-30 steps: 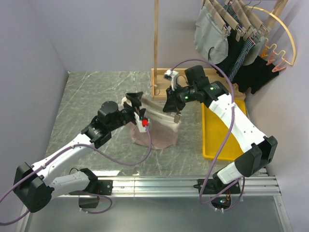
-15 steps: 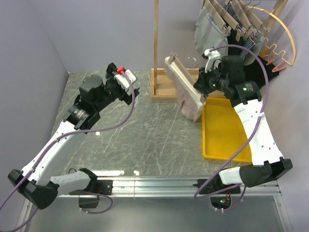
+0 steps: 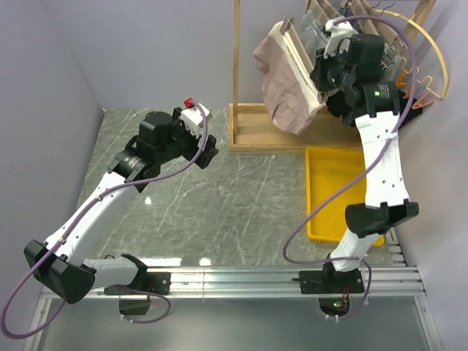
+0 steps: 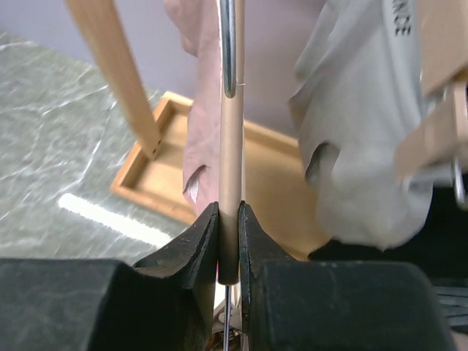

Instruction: Clip the underwear to the hanger

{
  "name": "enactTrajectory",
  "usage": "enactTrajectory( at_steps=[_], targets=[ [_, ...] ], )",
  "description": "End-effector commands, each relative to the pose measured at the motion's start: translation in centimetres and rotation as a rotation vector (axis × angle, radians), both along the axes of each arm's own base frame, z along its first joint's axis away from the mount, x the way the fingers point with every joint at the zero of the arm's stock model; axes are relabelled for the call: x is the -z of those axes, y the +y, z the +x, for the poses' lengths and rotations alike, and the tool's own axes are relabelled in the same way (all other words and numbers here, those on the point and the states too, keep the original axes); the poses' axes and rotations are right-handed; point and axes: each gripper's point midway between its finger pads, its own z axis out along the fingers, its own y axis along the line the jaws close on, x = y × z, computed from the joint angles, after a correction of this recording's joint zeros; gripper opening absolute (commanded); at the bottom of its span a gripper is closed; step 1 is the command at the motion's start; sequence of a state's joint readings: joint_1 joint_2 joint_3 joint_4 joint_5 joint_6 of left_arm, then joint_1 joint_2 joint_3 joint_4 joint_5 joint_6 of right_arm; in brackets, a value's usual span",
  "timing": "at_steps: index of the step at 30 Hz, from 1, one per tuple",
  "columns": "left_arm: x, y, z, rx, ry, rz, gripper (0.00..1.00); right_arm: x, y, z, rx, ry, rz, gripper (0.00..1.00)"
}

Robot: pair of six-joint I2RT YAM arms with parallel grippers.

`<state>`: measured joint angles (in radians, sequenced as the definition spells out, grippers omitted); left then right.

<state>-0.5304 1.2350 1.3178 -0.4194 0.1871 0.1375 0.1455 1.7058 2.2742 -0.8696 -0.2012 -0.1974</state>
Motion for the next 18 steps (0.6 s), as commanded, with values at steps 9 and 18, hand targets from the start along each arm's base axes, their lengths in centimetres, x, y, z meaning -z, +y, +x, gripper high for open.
enactTrajectory(
  at_steps=[9,18],
  targets=[
    [0.2,0.8,-1.4,-0.006,0.02,-0.079,0.99,-8.0,-2.6,5.8,0.147,-0.341,0.023,0.0],
    [0.5,1.2,-1.6,-0.009,0.027,-0.093,0.99,-11.0,-2.7,7.8,0.18,-0.476,0.07,0.0]
  ],
)
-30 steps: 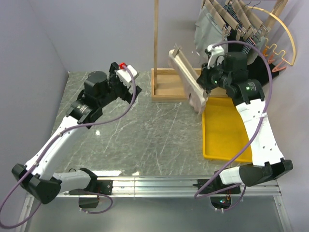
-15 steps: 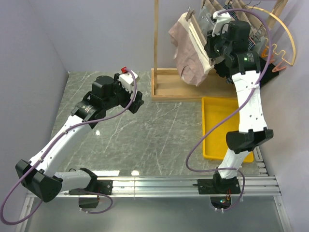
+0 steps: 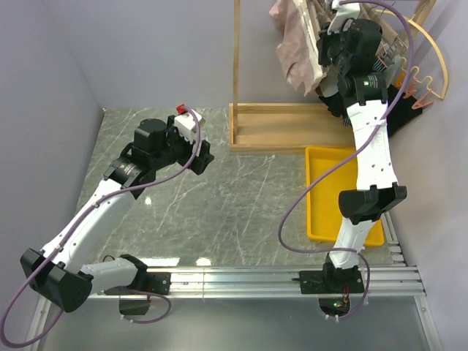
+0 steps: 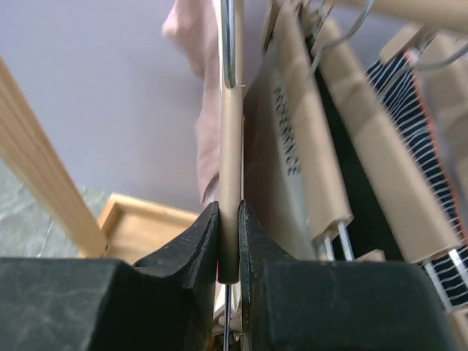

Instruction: Clip the underwear to the hanger

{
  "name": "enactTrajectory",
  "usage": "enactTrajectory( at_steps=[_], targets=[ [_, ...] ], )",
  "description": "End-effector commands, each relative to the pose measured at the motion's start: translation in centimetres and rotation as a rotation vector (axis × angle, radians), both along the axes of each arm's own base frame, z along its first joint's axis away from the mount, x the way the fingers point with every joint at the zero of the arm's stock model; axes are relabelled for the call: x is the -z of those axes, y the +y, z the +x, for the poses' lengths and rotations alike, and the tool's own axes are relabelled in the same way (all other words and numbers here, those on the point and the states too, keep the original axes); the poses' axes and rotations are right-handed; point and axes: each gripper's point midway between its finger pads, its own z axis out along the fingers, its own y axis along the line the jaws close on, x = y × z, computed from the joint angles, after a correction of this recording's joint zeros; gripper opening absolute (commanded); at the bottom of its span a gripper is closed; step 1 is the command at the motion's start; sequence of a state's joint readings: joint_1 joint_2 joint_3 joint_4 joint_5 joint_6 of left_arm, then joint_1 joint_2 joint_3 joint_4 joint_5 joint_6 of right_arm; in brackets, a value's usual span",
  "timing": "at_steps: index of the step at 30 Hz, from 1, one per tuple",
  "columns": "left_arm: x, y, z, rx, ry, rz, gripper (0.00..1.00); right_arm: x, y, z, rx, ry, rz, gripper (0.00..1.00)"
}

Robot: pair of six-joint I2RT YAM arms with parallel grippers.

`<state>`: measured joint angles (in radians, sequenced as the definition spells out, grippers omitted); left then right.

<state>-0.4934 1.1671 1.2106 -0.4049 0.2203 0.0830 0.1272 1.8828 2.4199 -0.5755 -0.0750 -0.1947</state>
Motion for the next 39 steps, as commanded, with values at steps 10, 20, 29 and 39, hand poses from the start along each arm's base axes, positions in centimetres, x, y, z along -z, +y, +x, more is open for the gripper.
enactTrajectory(
  at_steps=[10,20,29,39],
  targets=[
    [-0.8,0.8,-0.2,-0.018,-0.014,-0.067,0.99,-5.6,-0.4,2.6,0.035,-0.234,0.062,0.0],
    [-0.8,1.8,0.6,-0.05,-0.006,-0.076,0.99,-6.0,-0.7,4.2,0.069,-0.29,0.077,0.0],
    [-1.4,2.3,1.1,-0.063,-0.034,-0.05,0.99,-4.4,-0.6,6.2,0.073,-0.288,0.058,0.0],
    [-1.2,2.6,1.1,-0.068,-0.026,-0.05,0.99,-3.2,-0.3,7.5,0.093,-0.285,0.055,0.0]
  ],
)
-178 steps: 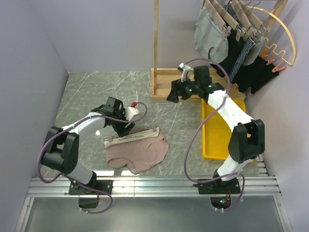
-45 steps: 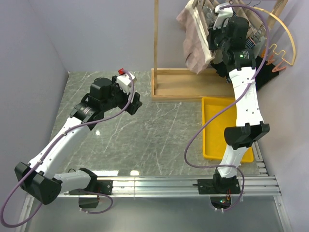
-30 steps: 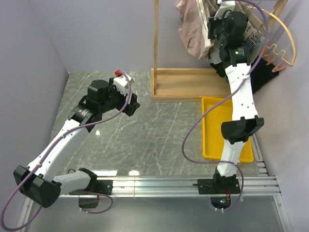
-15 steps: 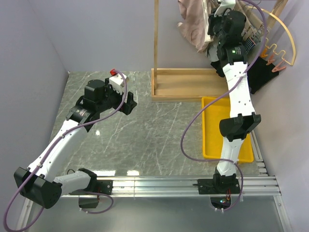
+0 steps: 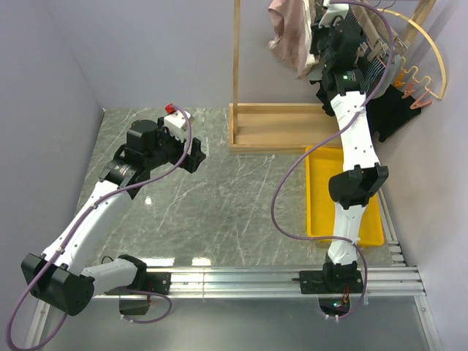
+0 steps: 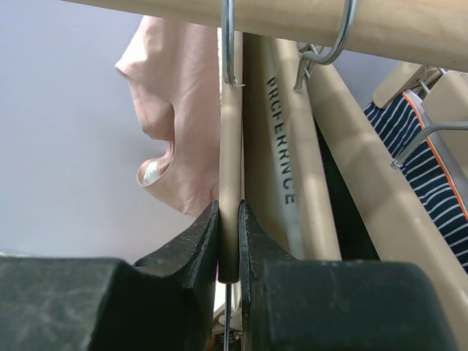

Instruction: Clip the underwear to the hanger

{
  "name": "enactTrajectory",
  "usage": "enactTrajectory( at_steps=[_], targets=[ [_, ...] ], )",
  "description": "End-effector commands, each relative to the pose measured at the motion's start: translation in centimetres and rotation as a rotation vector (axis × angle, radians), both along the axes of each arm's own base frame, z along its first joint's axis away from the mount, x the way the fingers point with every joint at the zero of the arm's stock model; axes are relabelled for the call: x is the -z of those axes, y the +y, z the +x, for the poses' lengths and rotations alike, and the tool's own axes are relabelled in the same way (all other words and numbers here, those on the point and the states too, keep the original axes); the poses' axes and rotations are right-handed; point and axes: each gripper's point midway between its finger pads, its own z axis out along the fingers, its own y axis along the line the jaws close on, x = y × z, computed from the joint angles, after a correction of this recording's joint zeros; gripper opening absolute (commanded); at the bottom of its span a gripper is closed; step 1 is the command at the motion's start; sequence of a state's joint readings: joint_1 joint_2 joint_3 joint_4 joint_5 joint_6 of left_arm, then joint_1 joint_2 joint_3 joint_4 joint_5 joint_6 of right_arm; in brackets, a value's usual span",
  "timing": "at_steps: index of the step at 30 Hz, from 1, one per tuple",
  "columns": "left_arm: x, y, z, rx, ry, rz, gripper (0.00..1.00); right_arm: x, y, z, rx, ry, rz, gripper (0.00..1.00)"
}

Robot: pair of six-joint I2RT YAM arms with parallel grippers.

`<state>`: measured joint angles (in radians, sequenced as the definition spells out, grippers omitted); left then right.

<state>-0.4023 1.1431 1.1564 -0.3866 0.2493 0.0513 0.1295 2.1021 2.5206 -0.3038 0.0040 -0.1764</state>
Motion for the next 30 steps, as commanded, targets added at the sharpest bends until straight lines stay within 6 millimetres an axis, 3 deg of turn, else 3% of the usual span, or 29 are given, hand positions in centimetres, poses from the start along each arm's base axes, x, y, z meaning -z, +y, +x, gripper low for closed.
enactTrajectory(
  at_steps=[1,5,9,11,12,14,18,20,22,23,24,26,27,29,30],
  targets=[
    [-2.4,0.1,0.2,0.004,-0.061,-0.021,0.99,-4.1,-0.1,-0.4,0.017,-0.137,0.016,0.0],
    [-2.3,0.1,0.2,0.005,-0.055,-0.021,0.99,-4.6,-0.3,-0.6,0.032,-0.153,0.026,0.09],
    [-2.4,0.1,0.3,0.005,-0.054,-0.025,0.99,-5.8,-0.3,-1.9,0.017,-0.164,0.04,0.44],
    [-2.4,0.1,0.4,0.006,-0.051,-0.023,0.99,-5.6,-0.3,-2.4,0.011,-0.148,0.048,0.53],
    [-2.3,0.0,0.3,0.009,-0.044,-0.023,0.99,-6.9,-0.2,-3.6,0.004,-0.167,0.053,0.6],
    [-2.4,-0.1,0.2,0.021,-0.041,-0.026,0.99,-6.7,-0.1,-4.2,-0.012,-0.147,0.061,0.63],
    [-2.0,-0.3,0.3,0.03,-0.021,-0.021,0.99,-8.7,-0.3,-7.1,-0.018,-0.16,0.079,0.7],
    [-1.9,-0.2,0.4,0.027,-0.012,-0.017,0.99,-8.6,-0.3,-7.9,-0.02,-0.141,0.085,0.73],
    [-1.8,-0.1,0.5,0.025,-0.012,-0.02,0.99,-10.0,-0.3,-10.1,-0.041,-0.157,0.089,0.75],
    [-1.7,-0.1,0.4,0.024,-0.01,-0.021,0.99,-9.1,-0.2,-10.3,-0.046,-0.128,0.089,0.77],
    [-1.8,0.0,0.5,0.022,-0.012,-0.023,0.99,-10.2,0.0,-12.1,-0.066,-0.146,0.09,0.8],
    [-1.5,0.1,0.5,0.021,0.005,-0.032,0.99,-9.2,0.2,-13.1,-0.083,-0.112,0.088,0.85],
    [-1.4,0.1,0.6,0.019,0.013,-0.039,0.99,-10.1,0.0,-14.7,-0.088,-0.129,0.09,0.89],
    [-1.3,0.1,0.6,0.028,0.043,-0.059,0.99,-9.1,-0.1,-15.6,-0.088,-0.096,0.084,0.92],
    [-1.6,0.2,0.8,0.029,0.051,-0.069,0.99,-10.0,-0.4,-17.2,-0.086,-0.112,0.088,0.92]
  ],
)
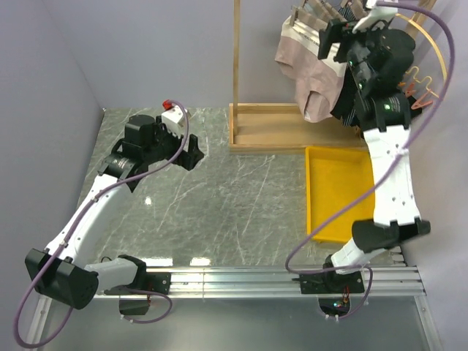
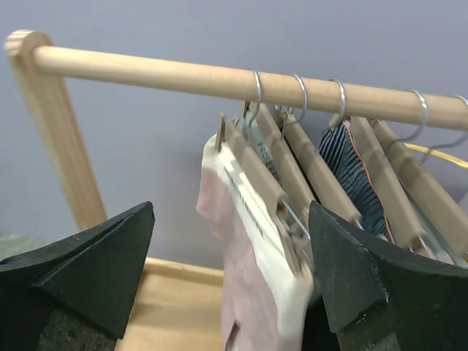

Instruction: Clip the underwear to the hanger

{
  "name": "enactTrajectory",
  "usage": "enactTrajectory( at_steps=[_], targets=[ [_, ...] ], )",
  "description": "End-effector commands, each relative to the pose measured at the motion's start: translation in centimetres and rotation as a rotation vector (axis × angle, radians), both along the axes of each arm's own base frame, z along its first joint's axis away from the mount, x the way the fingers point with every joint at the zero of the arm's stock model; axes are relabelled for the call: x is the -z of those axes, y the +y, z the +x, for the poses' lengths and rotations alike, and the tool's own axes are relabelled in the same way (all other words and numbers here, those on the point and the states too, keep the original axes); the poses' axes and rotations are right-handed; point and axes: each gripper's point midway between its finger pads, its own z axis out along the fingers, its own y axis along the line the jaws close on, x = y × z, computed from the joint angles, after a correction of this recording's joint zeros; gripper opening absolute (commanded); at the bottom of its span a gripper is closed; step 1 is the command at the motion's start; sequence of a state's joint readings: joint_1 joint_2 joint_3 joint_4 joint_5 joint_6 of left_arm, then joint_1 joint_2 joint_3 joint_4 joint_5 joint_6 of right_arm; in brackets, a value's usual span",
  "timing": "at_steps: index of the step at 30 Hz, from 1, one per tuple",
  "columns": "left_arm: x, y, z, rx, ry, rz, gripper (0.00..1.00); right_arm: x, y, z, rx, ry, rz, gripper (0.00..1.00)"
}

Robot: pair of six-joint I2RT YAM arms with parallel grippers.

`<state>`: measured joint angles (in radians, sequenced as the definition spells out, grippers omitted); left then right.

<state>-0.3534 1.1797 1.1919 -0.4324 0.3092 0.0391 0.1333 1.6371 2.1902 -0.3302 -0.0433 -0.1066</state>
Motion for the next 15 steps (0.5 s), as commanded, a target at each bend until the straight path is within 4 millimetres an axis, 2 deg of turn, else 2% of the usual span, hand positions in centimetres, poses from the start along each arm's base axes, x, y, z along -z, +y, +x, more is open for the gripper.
enactTrajectory(
  at_steps=[1,2,3,4,5,6,7,9,10,11,12,13,15],
  targets=[
    [-2.1,-0.4,0.3,0.03,0.006,-0.062,0.99,0.0,0.2,-3.6,-0.03,0.021,0.003,0.93],
    [-1.7,-0.4,0.6,0.036,0.03,-0.062,0.99,0.2,0.1,-4.2,-0.031,0.028,-0.005,0.93],
    [-1.5,-0.7,0.2,0.067,0.06,-0.073,0.99,-0.4,0.0,-5.9,-0.036,0.012,-0.009,0.95],
    [-1.6,-0.4,0.9,0.066,0.072,-0.081,0.99,0.9,0.1,-6.2,-0.048,0.052,-0.016,0.95],
    [-1.7,-0.6,0.9,0.072,0.103,-0.111,0.99,1.3,0.3,-6.9,-0.061,0.064,-0.021,0.95],
    [-1.6,-0.5,0.8,0.087,0.138,-0.126,0.99,0.9,0.4,-8.5,-0.077,0.058,-0.029,0.96],
    [-1.8,-0.7,1.3,0.089,0.153,-0.132,0.99,3.0,1.0,-9.0,-0.117,0.124,-0.041,0.96],
    [-2.3,-0.5,1.7,0.091,0.185,-0.149,0.99,4.3,1.7,-11.1,-0.178,0.158,-0.069,0.96],
    [-1.5,-0.5,2.3,0.083,0.227,-0.152,0.99,7.8,2.9,-11.5,-0.251,0.249,-0.087,0.96],
    [-1.4,-0.3,2.5,0.076,0.243,-0.157,0.99,9.2,3.2,-12.1,-0.277,0.281,-0.098,0.96],
    [-1.3,0.0,2.9,0.064,0.26,-0.166,0.99,9.8,3.4,-13.6,-0.303,0.284,-0.111,0.96],
    [-1.0,0.0,3.1,0.064,0.297,-0.18,0.99,13.5,3.6,-13.7,-0.32,0.371,-0.112,0.96],
    [-0.4,0.3,3.4,0.051,0.325,-0.198,0.99,15.6,3.9,-15.3,-0.353,0.406,-0.107,0.96]
  ],
)
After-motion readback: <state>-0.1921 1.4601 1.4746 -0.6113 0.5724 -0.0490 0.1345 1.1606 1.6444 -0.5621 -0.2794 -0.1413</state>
